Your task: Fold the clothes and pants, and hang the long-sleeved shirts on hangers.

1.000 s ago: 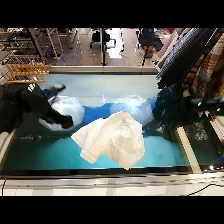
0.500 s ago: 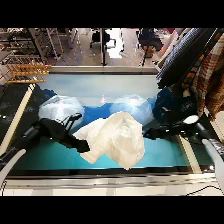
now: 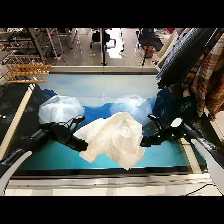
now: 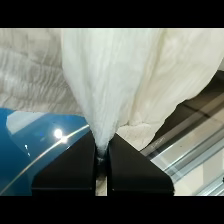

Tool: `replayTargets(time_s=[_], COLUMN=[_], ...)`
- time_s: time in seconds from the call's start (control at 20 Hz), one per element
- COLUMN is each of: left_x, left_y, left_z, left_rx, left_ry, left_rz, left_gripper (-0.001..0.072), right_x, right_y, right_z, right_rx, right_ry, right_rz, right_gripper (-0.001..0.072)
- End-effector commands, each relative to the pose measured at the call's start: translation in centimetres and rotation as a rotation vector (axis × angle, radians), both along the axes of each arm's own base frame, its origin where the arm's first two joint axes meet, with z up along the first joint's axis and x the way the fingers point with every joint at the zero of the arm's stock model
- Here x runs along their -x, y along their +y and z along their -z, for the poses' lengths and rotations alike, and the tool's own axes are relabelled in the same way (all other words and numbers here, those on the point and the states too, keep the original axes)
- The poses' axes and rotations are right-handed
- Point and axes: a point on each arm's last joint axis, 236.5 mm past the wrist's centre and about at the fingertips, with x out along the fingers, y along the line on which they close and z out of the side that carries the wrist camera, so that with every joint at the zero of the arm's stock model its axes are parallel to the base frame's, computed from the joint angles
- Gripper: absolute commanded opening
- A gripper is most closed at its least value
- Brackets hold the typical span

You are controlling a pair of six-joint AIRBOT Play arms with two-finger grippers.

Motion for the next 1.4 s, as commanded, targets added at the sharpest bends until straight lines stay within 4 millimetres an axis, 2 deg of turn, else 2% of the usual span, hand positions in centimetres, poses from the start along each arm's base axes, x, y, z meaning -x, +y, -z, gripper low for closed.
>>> replayTargets(time_s=[0.0, 0.15, 0.2, 0.25, 0.3, 0.35, 0.4, 0.45, 0.55, 0.6, 0.7, 0.75, 0.8, 0.9, 0.95, 1.0, 1.1, 1.2, 1.25, 1.3, 1.35], left_x=[-1.4, -2.2, -2.2, -2.0, -2.0, -2.1, -2.3, -2.9, -4.8, -6.0, -7.4, -7.4, -6.8, -4.2, -2.8, -1.3, 1.7, 3.7, 4.2, 4.2, 3.8], left_y=[2.0, 4.0, 4.3, 4.6, 4.8, 5.1, 5.3, 5.9, 9.0, 11.3, 16.2, 18.8, 21.0, 24.3, 25.4, 26.3, 27.6, 28.5, 29.2, 29.6, 30.1], left_z=[-2.7, -4.2, -4.3, -4.4, -4.7, -5.6, -7.1, -9.5, -15.7, -19.5, -27.2, -31.4, -35.0, -41.5, -43.8, -45.5, -47.5, -48.5, -48.5, -48.0, -46.7], left_rx=[0.042, 0.068, 0.068, 0.068, 0.073, 0.083, 0.110, 0.140, 0.150, 0.138, 0.099, 0.071, 0.041, -0.035, -0.079, -0.121, -0.201, -0.276, -0.300, -0.300, -0.281], left_ry=[-0.063, -0.084, -0.078, -0.070, -0.072, -0.081, -0.092, -0.106, -0.192, -0.271, -0.447, -0.541, -0.621, -0.778, -0.841, -0.895, -0.959, -0.995, -0.993, -0.976, -0.937], left_rz=[-0.059, -0.132, -0.139, -0.141, -0.147, -0.134, -0.120, -0.120, -0.147, -0.176, -0.277, -0.345, -0.403, -0.491, -0.523, -0.561, -0.644, -0.692, -0.719, -0.732, -0.742], left_gripper=[0.0017, 0.0017, 0.0017, 0.0017, 0.0017, 0.0018, 0.0018, 0.0018, 0.0018, 0.0018, 0.0018, 0.0018, 0.0018, 0.0018, 0.0018, 0.0018, 0.0018, 0.0018, 0.0018, 0.0018, 0.0018], right_x=[4.8, 5.8, 5.6, 5.2, 4.5, 3.8, 3.0, 2.2, -0.2, -1.7, -3.2, -2.9, -1.7, 1.8, 3.6, 5.6, 8.6, 10.3, 10.4, 10.1, 9.2], right_y=[-0.1, 3.3, 4.1, 4.6, 4.7, 4.3, 3.1, 1.3, -3.8, -6.1, -8.4, -8.5, -8.5, -8.4, -8.4, -8.4, -8.4, -8.3, -7.9, -7.3, -6.7], right_z=[-0.5, 1.1, 2.2, 2.8, 2.6, 1.8, 0.2, -1.8, -8.3, -13.0, -23.6, -28.7, -33.7, -41.3, -44.0, -46.3, -49.5, -51.1, -51.0, -50.0, -48.0], right_rx=[-0.059, -0.112, -0.090, -0.067, -0.048, -0.030, 0.016, 0.095, 0.321, 0.426, 0.546, 0.559, 0.565, 0.568, 0.569, 0.569, 0.569, 0.563, 0.547, 0.527, 0.501], right_ry=[0.208, 0.209, 0.193, 0.173, 0.146, 0.120, 0.085, 0.043, -0.116, -0.246, -0.547, -0.688, -0.821, -1.034, -1.113, -1.187, -1.290, -1.344, -1.343, -1.306, -1.232], right_rz=[-0.001, -0.015, -0.027, -0.037, -0.043, -0.054, -0.085, -0.120, -0.145, -0.123, -0.050, -0.010, 0.028, 0.090, 0.114, 0.135, 0.165, 0.178, 0.168, 0.144, 0.105], right_gripper=[0.0604, 0.0415, 0.0267, 0.0072, 0.0015, 0.0015, 0.0015, 0.0015, 0.0014, 0.0014, 0.0014, 0.0014, 0.0014, 0.0014, 0.0014, 0.0014, 0.0015, 0.0015, 0.0015, 0.0015, 0.0016])
